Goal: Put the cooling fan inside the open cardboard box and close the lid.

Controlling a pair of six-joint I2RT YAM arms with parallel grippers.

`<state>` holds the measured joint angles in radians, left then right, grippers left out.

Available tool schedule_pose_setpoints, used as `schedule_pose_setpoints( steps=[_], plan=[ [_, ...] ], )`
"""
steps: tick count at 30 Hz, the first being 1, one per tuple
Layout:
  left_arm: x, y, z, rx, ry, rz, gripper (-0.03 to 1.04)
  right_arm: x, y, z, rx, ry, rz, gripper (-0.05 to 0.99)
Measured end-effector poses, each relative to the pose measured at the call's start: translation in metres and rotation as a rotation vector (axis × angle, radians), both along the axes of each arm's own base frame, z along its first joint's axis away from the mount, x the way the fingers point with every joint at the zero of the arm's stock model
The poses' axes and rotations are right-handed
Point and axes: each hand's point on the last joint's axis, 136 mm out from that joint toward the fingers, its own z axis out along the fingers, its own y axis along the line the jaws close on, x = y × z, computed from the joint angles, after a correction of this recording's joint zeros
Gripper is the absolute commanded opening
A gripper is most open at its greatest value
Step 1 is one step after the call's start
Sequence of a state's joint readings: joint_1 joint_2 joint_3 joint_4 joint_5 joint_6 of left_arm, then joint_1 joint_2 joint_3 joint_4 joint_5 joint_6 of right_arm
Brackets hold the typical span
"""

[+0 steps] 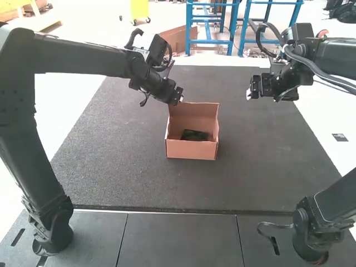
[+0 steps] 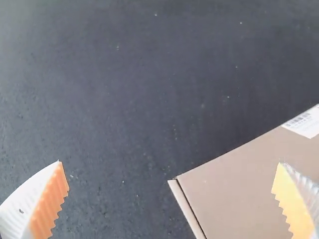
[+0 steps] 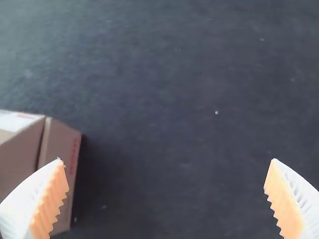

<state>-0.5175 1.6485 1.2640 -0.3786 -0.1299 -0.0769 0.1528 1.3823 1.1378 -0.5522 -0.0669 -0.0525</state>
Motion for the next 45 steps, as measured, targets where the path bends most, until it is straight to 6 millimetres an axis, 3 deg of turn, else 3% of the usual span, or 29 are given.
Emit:
schedule_pose_setpoints(
  steps=[6,15,23,39,45],
  plan=[
    [-0.013,0.003,-0.021,0.018,0.062,-0.009,0.97,-0.001,0.002,0.000,0.009,0.002,0.007,0.90],
    [-0.018,0.003,-0.029,0.024,0.087,-0.011,0.97,-0.001,0.003,0.000,0.012,0.003,0.010,0.90],
    [-0.036,0.008,-0.057,0.059,0.147,-0.019,0.97,-0.001,0.003,0.000,0.015,0.005,0.008,0.90],
    [-0.047,0.012,-0.086,0.065,0.158,-0.024,0.97,-0.004,0.006,-0.002,0.035,0.021,0.016,0.90],
    [-0.047,0.012,-0.085,0.061,0.151,-0.024,0.97,-0.004,0.007,-0.002,0.037,0.022,0.017,0.90]
  ],
)
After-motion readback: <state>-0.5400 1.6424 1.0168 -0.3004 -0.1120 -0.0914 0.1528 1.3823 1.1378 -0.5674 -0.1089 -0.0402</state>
